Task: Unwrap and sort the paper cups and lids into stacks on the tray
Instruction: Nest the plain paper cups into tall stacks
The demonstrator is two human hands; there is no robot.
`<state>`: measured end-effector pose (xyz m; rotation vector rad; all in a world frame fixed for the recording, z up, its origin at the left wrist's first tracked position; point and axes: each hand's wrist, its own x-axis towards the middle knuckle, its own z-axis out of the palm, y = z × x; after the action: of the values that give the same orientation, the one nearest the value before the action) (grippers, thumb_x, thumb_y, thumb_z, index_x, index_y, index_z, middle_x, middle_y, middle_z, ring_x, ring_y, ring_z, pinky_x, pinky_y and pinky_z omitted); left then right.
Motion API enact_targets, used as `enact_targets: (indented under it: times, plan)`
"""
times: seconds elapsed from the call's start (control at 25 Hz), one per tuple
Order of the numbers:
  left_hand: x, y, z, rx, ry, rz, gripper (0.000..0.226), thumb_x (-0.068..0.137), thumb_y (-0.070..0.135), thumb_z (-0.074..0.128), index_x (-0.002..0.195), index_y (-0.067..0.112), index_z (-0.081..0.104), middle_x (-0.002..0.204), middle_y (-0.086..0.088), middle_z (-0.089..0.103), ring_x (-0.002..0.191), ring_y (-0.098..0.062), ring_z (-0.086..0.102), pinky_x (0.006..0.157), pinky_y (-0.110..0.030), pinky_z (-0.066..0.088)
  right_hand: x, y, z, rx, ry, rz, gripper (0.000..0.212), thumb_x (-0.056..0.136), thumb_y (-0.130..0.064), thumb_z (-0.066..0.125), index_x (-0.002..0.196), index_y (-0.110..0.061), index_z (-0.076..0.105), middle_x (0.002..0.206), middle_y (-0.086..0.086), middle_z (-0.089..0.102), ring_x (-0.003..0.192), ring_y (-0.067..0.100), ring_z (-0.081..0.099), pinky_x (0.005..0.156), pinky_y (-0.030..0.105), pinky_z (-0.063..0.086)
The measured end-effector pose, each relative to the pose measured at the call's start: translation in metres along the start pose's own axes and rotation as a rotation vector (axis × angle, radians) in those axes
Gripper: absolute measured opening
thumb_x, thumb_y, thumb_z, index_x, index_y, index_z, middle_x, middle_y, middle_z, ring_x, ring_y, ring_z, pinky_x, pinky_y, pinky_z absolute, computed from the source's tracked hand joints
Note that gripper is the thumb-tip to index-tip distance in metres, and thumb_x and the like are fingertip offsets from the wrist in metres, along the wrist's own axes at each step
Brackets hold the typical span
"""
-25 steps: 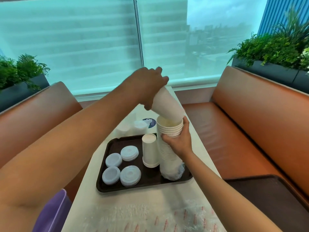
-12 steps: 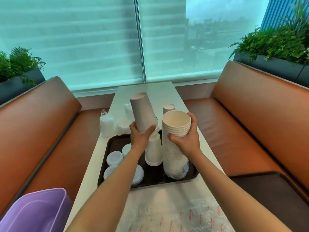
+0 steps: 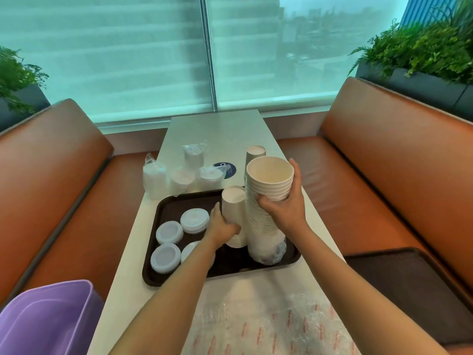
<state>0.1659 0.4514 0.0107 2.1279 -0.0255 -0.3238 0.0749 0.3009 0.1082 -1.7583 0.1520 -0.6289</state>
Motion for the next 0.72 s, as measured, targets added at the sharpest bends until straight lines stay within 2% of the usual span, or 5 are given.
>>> enact_targets:
  times: [0.16, 0.24, 0.32, 0.48, 0.72]
  plan:
    - [-0.032, 0.099, -0.045, -0.339, 0.347, 0.297, 0.054, 0.084, 0.010, 0.059, 0.136, 0.010, 0.043, 0.140, -0.008, 0.044, 0.127, -0.022, 0.042, 0.101, -0.022, 0.032, -0.001, 0.003, 0.000, 0.000, 0.004, -0.001, 0.106, 0.048, -0.047, 0.071, 0.142, -0.028, 0.027, 0.136, -0.004, 0.050, 0.121, 0.009, 0.049, 0.097, 0.024, 0.040]
    - [-0.056, 0.150, -0.064, -0.261, 0.239, 0.583, 0.048, 0.087, 0.010, 0.062, 0.132, 0.014, 0.047, 0.136, -0.003, 0.047, 0.120, -0.017, 0.045, 0.094, -0.013, 0.033, -0.001, 0.004, 0.001, 0.013, 0.002, -0.004, 0.100, 0.049, -0.045, 0.073, 0.139, -0.025, 0.033, 0.132, -0.003, 0.053, 0.119, 0.011, 0.052, 0.095, 0.027, 0.044]
    - [-0.074, 0.191, -0.069, 0.145, -0.034, 0.784, 0.061, 0.079, 0.024, 0.073, 0.134, 0.025, 0.046, 0.138, 0.002, 0.045, 0.121, -0.011, 0.044, 0.095, -0.011, 0.032, -0.001, 0.002, 0.000, 0.031, -0.004, -0.006, 0.093, 0.050, -0.042, 0.074, 0.134, -0.026, 0.037, 0.127, -0.004, 0.056, 0.113, 0.010, 0.055, 0.090, 0.022, 0.046]
    - [-0.081, 0.238, -0.057, 1.018, -0.448, 0.579, 0.084, 0.074, 0.037, 0.076, 0.144, 0.037, 0.029, 0.145, 0.001, 0.037, 0.130, -0.017, 0.039, 0.102, -0.029, 0.033, 0.001, -0.003, -0.001, 0.030, -0.041, 0.055, 0.094, 0.054, -0.031, 0.078, 0.136, -0.024, 0.033, 0.122, -0.007, 0.055, 0.106, 0.010, 0.056, 0.073, 0.002, 0.042]
    - [-0.076, 0.252, -0.061, 1.143, -0.350, 0.620, 0.075, 0.070, 0.041, 0.077, 0.136, 0.031, 0.044, 0.133, 0.001, 0.048, 0.117, -0.020, 0.047, 0.092, -0.030, 0.042, 0.000, -0.004, -0.003, 0.009, -0.054, 0.064, 0.088, 0.065, -0.014, 0.084, 0.134, -0.025, 0.031, 0.113, -0.011, 0.051, 0.095, 0.006, 0.054, 0.068, 0.001, 0.042]
